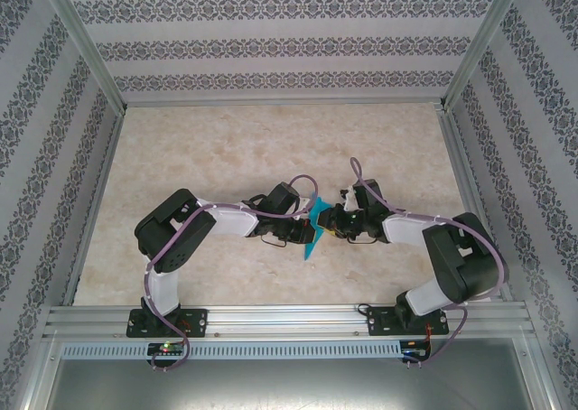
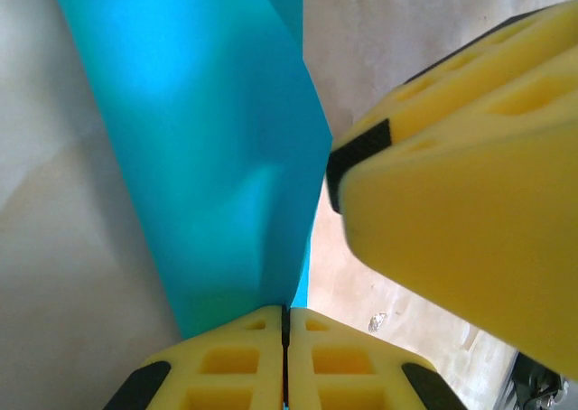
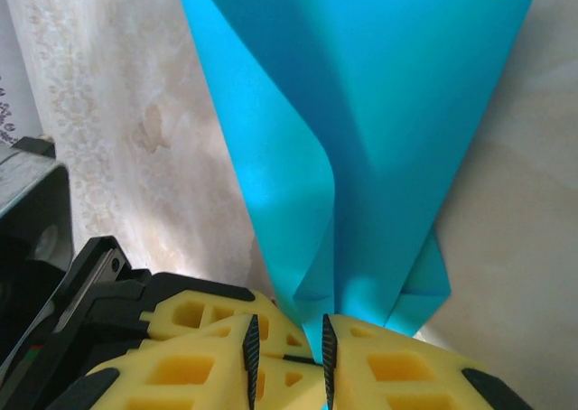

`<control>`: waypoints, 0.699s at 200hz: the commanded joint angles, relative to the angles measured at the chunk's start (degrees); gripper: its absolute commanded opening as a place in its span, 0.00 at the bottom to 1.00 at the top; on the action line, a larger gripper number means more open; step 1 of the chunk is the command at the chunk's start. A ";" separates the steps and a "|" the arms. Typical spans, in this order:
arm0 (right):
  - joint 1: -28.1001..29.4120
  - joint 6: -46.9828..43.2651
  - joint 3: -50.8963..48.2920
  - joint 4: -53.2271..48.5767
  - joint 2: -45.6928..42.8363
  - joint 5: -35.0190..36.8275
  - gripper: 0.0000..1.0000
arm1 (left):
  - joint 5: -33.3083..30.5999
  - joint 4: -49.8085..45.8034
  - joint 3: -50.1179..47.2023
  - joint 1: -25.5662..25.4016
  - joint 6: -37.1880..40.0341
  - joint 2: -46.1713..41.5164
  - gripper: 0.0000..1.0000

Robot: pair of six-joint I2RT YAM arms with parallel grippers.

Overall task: Fold a paper plane with a square sheet of paper (pick it up from the middle)
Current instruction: Fold the wing for the fifth time at the center of the table.

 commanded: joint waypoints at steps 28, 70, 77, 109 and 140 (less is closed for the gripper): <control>-0.82 -2.32 2.41 -0.49 3.50 -1.30 0.26 | -0.26 -3.68 -0.22 -0.46 2.31 1.63 0.10; -0.81 -3.44 3.11 -1.92 4.87 -0.71 0.16 | -0.42 -4.79 -0.03 -0.46 2.85 0.77 0.12; -0.81 -3.55 3.12 -2.03 4.96 -0.68 0.15 | -0.54 -4.99 -0.02 -0.46 2.95 0.34 0.12; -0.75 -4.51 3.38 -3.47 4.95 0.19 0.09 | -1.30 -6.76 0.56 -0.46 3.39 -1.08 0.15; -0.83 -4.85 3.29 -3.53 5.22 0.10 0.05 | -1.83 -8.12 1.28 -0.45 3.57 -2.91 0.22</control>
